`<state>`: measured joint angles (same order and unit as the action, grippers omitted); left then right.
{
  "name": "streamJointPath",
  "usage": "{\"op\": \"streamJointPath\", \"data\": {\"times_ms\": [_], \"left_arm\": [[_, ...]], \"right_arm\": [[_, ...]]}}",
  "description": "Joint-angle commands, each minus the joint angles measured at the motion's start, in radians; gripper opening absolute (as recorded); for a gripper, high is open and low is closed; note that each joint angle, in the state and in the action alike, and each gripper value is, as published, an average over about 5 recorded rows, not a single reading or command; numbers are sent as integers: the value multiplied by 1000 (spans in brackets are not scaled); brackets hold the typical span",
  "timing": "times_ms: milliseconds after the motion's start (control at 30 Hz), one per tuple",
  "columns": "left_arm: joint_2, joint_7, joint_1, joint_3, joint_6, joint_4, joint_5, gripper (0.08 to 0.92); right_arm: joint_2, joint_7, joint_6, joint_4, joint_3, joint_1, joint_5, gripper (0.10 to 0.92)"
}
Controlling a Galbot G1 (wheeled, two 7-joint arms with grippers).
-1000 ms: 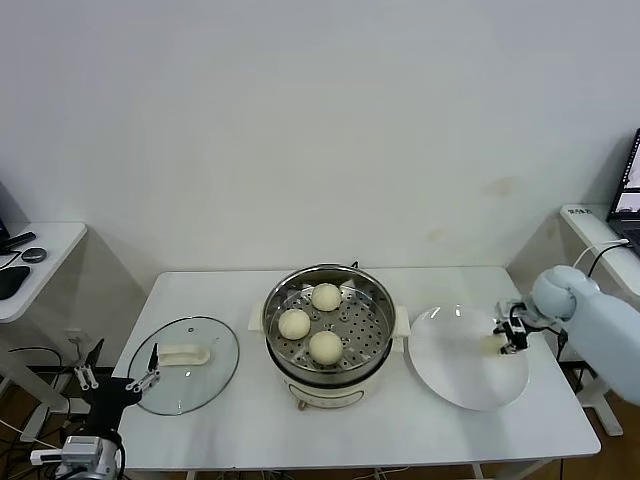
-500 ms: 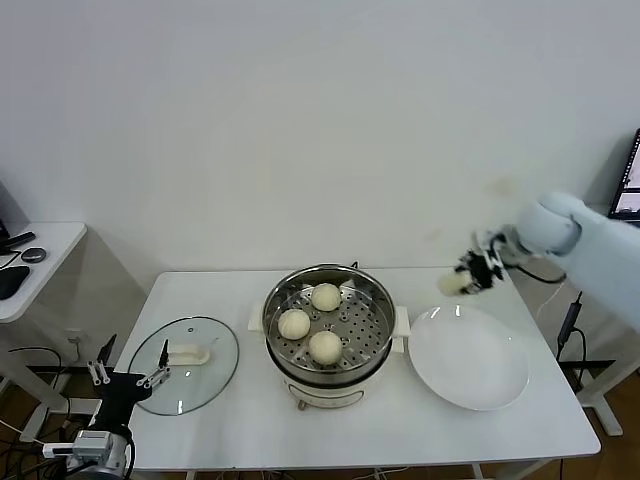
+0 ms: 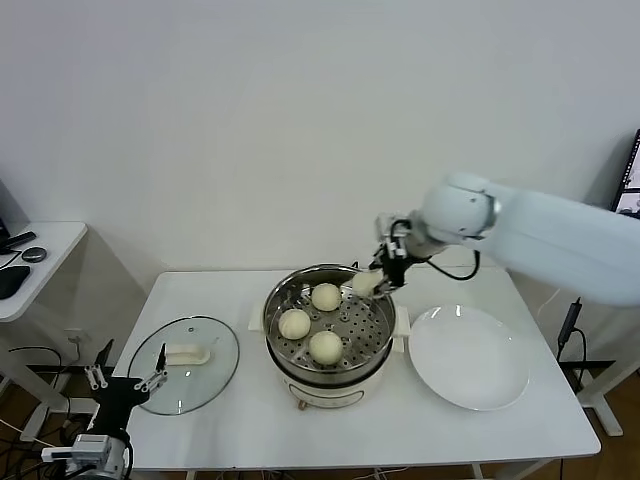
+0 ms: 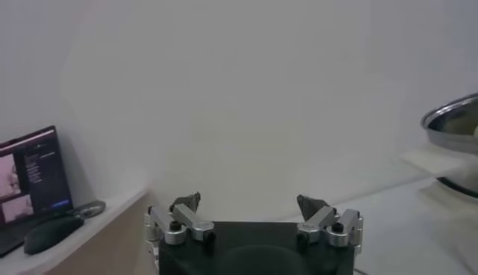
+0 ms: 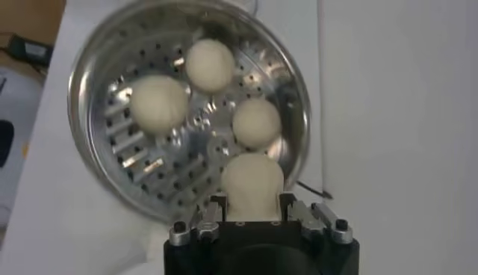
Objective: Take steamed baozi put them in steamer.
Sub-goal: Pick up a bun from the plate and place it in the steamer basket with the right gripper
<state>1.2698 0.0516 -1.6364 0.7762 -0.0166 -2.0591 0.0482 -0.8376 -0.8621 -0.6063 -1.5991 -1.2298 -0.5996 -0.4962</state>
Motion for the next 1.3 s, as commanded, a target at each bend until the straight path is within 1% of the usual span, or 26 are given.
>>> {"op": "streamJointPath", "data": {"times_ms": [33, 400, 733, 800, 933, 1167, 1300], "left_arm": [[1, 1, 0, 8, 2, 0, 10, 823], [3, 0, 2, 10, 1, 8, 12, 823], [1, -1, 6, 13, 2, 14, 12, 823], [-1, -1, 6, 15, 3, 14, 13, 823], [-3, -1, 7, 18, 3, 16, 15, 823], [0, -2, 13, 11, 2, 15, 14, 823], [0, -2, 16, 4, 2, 16, 13, 823]], "right_arm": [[-110, 96, -121, 2, -67, 52, -50, 441], [-110, 78, -119, 80, 1, 215, 89, 441], [-128, 87, -115, 113, 37, 231, 103, 442], [-124, 91, -117, 110, 38, 226, 94, 456], [-106, 94, -119, 93, 57, 214, 55, 545], [-21, 101, -119, -16, 110, 175, -4, 750], [76, 134, -119, -106, 195, 202, -34, 814]]}}
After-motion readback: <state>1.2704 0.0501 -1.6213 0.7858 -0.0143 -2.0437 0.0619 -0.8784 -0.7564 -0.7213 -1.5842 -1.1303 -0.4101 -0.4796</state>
